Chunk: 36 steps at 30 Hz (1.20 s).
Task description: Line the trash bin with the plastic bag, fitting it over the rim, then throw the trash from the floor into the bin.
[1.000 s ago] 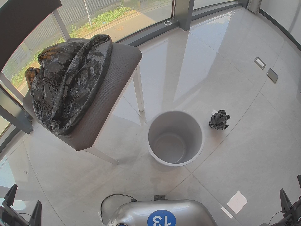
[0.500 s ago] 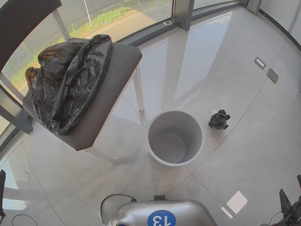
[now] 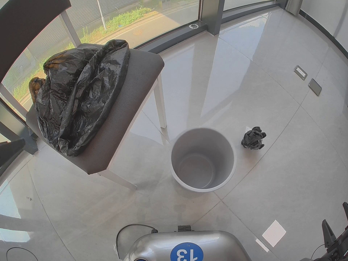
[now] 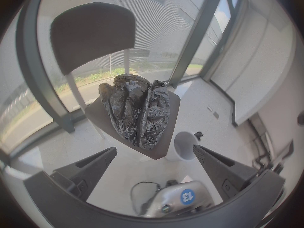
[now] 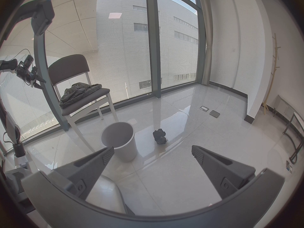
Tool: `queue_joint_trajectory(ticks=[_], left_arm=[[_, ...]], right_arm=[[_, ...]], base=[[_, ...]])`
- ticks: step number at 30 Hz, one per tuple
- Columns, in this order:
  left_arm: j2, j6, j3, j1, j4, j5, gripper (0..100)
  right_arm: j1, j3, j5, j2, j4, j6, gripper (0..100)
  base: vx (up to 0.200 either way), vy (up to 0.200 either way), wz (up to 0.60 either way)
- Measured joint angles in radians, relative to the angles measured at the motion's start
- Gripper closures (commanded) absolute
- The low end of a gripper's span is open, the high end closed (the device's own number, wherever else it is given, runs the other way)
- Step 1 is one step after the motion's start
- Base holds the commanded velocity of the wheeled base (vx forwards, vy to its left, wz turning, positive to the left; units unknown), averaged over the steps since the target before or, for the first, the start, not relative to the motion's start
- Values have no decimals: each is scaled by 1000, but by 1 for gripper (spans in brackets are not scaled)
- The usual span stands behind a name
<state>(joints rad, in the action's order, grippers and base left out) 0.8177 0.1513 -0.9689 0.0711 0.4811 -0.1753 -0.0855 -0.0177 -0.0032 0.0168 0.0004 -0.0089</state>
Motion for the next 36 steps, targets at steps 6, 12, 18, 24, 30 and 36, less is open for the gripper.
queue_joint_trajectory(ticks=[6, 12, 18, 24, 30, 36], left_arm=[[79, -226, -21, 7, 15, -2, 0], [181, -226, -47, 2, -108, -3, 0], [261, -39, -35, -2, -218, 20, 0], [335, 139, 11, -4, -268, 146, 0], [411, 243, 40, 36, -276, 204, 0], [481, 298, 31, 132, -287, 301, 0]], right_arm=[[0, 0, 3, 0, 0, 1, 0], [1, 0, 4, 0, 0, 1, 0], [0, 0, 6, 0, 0, 0, 0], [0, 0, 8, 0, 0, -3, 0], [0, 0, 9, 0, 0, -2, 0], [0, 0, 9, 0, 0, -1, 0]], base=[[0, 0, 0], [0, 0, 0], [0, 0, 0], [0, 0, 0], [0, 0, 0], [0, 0, 0]])
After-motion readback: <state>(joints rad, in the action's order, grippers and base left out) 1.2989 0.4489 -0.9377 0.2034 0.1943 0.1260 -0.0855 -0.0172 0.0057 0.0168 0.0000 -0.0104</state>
